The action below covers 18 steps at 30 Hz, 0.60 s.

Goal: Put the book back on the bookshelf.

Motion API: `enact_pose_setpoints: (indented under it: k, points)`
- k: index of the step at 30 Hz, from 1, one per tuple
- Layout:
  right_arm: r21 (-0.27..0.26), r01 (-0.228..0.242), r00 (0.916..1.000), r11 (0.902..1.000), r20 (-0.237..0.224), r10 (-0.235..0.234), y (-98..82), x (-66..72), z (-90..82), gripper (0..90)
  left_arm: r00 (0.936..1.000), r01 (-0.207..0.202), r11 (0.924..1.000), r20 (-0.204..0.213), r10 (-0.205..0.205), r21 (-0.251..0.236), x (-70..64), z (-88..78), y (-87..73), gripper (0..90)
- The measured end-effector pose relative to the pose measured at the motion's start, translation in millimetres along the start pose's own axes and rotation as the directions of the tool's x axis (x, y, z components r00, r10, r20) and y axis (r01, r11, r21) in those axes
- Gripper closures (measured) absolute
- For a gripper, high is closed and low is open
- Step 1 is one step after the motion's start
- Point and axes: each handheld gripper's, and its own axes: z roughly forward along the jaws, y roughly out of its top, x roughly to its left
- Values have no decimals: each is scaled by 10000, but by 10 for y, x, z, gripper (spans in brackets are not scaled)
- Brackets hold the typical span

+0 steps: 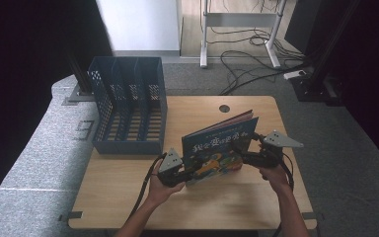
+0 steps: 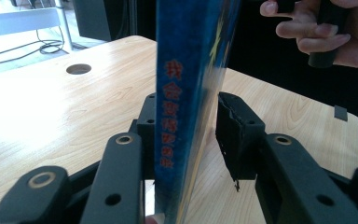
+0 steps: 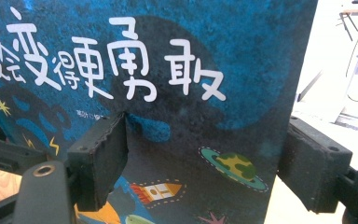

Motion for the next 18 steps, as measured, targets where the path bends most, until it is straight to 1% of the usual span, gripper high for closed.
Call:
enact_pose_setpoints:
  k: [5, 8, 10, 11, 14, 16, 18]
  points:
    - [-83, -161, 9999, 9998, -46, 161, -4, -3, 0, 222, 9997, 71, 9997, -250, -65, 214, -8, 21, -3, 620]
    - [-61, -104, 9999, 9999, -93, 103, -4, 5, 7, 228, 9998, 170, 9997, -141, -167, 191, -5, 20, -3, 621]
    - [-74, -123, 9999, 9999, -103, 122, -4, 6, 9, 236, 9996, 261, 9996, 113, -262, 136, 2, 19, 3, 615]
    - [-69, -127, 9998, 9999, -141, 126, -4, 5, 9, 239, 9995, 268, 9996, 144, -270, 131, 2, 21, 3, 610]
    - [-65, -107, 9998, 9999, -155, 106, -4, 13, 15, 250, 9995, 262, 9995, 170, -265, 157, 5, 28, 4, 606]
    - [-56, -122, 9997, 9999, -218, 120, -1, 31, 39, 260, 9995, 301, 9994, 53, -303, 194, 5, 37, 2, 610]
    - [-20, -76, 9996, 10000, -259, 75, 1, 48, 64, 256, 9994, 333, 9993, 45, -334, 149, 14, 34, 4, 612]
